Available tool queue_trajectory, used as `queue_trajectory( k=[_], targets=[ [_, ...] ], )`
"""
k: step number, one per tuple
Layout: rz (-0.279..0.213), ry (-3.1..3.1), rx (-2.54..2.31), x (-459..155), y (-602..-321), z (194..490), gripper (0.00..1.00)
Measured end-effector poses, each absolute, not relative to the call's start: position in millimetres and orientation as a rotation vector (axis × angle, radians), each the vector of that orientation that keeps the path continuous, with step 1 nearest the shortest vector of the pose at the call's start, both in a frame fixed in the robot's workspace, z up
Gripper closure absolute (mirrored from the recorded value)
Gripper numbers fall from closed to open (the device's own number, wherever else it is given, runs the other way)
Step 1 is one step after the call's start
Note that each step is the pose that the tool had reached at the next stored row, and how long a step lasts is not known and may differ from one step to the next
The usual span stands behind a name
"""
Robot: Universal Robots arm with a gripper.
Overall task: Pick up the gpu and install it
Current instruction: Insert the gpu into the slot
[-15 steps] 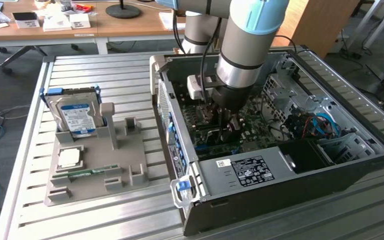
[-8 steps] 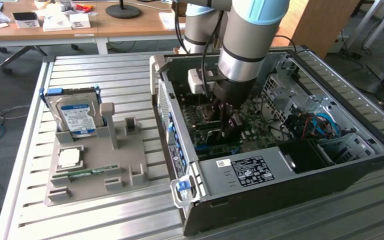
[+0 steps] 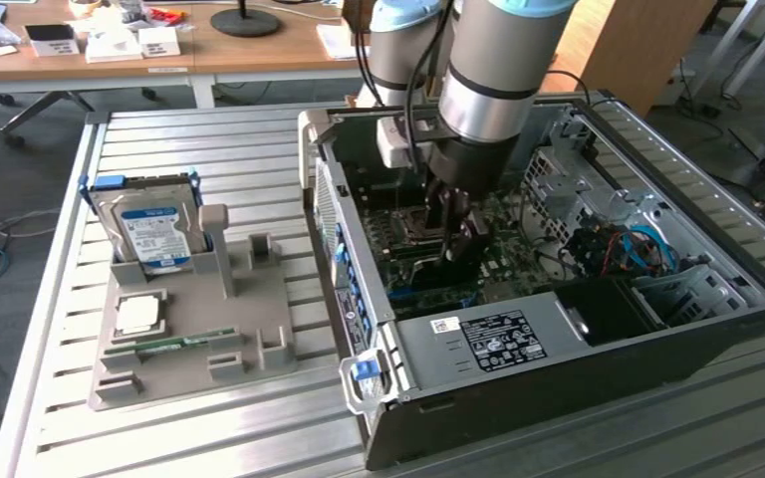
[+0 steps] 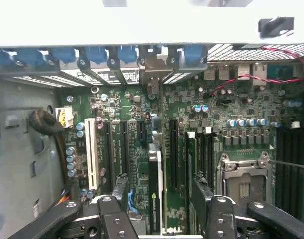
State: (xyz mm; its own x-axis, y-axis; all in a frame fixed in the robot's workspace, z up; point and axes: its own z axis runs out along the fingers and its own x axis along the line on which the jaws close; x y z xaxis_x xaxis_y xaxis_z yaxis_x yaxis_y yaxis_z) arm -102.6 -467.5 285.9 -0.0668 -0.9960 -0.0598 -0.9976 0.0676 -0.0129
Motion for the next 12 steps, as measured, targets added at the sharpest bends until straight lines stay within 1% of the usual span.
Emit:
queue_trajectory(
  k=[12],
  targets=[
    [0.049, 2.256, -2.109, -102, -468, 315, 0.37]
  ],
)
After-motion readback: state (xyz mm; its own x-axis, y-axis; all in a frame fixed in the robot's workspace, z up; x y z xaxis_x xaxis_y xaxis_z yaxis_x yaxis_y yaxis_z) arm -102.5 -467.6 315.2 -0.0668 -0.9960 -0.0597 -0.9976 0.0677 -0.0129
